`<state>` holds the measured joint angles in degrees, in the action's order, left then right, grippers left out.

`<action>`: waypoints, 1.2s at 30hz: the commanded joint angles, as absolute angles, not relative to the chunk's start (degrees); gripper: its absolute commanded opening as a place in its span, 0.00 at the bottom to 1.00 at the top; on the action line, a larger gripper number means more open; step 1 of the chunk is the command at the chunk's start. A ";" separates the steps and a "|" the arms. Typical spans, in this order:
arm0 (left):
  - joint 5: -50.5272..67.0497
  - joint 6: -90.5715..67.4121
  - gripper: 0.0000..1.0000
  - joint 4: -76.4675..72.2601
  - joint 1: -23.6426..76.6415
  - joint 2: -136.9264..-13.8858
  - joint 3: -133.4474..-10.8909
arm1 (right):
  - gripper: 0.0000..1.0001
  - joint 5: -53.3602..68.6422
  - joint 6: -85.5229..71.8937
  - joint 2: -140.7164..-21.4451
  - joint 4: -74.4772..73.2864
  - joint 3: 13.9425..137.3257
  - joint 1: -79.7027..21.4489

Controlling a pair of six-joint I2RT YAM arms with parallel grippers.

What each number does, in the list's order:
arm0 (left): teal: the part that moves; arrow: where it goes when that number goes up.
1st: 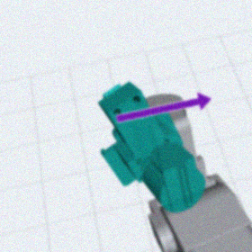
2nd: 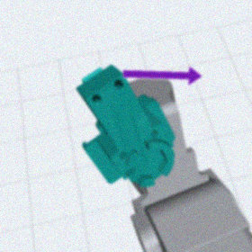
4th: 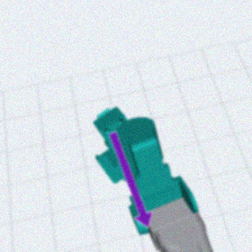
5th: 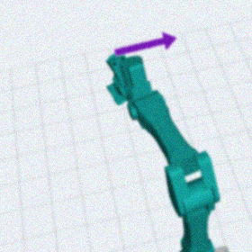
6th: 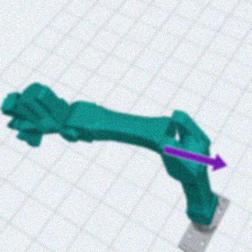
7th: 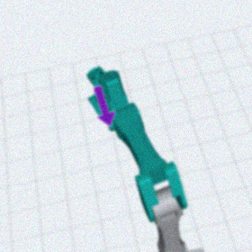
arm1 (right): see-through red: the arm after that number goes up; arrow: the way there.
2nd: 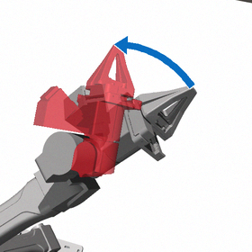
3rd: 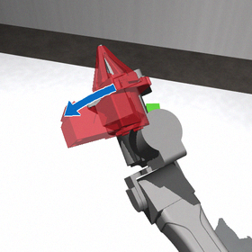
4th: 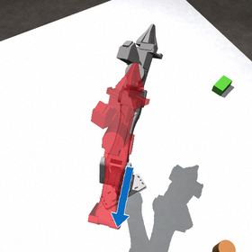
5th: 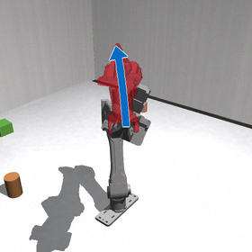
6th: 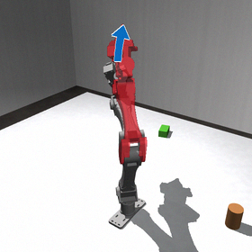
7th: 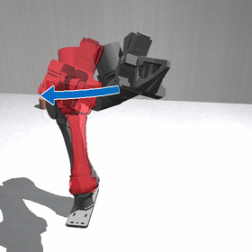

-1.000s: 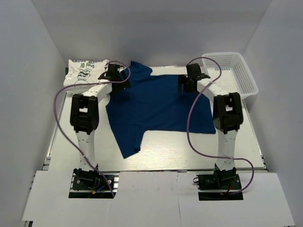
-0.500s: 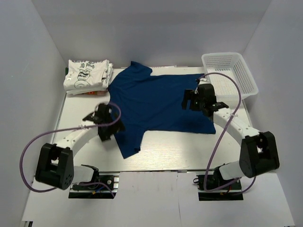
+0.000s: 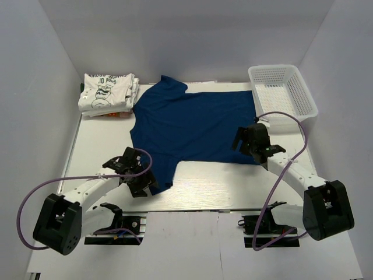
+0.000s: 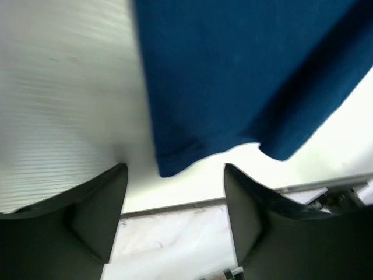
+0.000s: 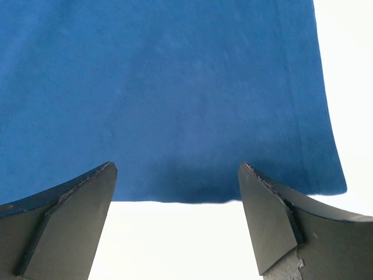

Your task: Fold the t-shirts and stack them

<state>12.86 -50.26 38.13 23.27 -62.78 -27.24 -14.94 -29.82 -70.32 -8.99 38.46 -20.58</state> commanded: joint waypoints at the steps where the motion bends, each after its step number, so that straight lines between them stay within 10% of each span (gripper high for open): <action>1: 12.92 -50.01 0.73 36.57 24.79 -65.30 -24.09 | 0.90 -18.36 -33.75 -69.08 -8.52 37.44 -20.21; 5: 11.52 -49.48 0.48 33.22 26.63 -68.72 -24.34 | 0.90 -18.55 -35.59 -69.70 -8.96 36.39 -20.13; 7: 9.24 -49.48 0.12 33.22 26.63 -70.66 -26.44 | 0.90 -18.90 -36.12 -69.35 -10.28 35.42 -20.04; 9: 6.96 -49.48 0.00 35.58 27.16 -70.66 -28.55 | 0.90 -20.47 -36.47 -68.65 -11.60 34.20 -19.87; 36: 6.23 -47.55 0.00 47.03 27.16 -58.27 -34.98 | 0.90 -19.08 -40.69 -67.41 -6.15 27.60 -11.43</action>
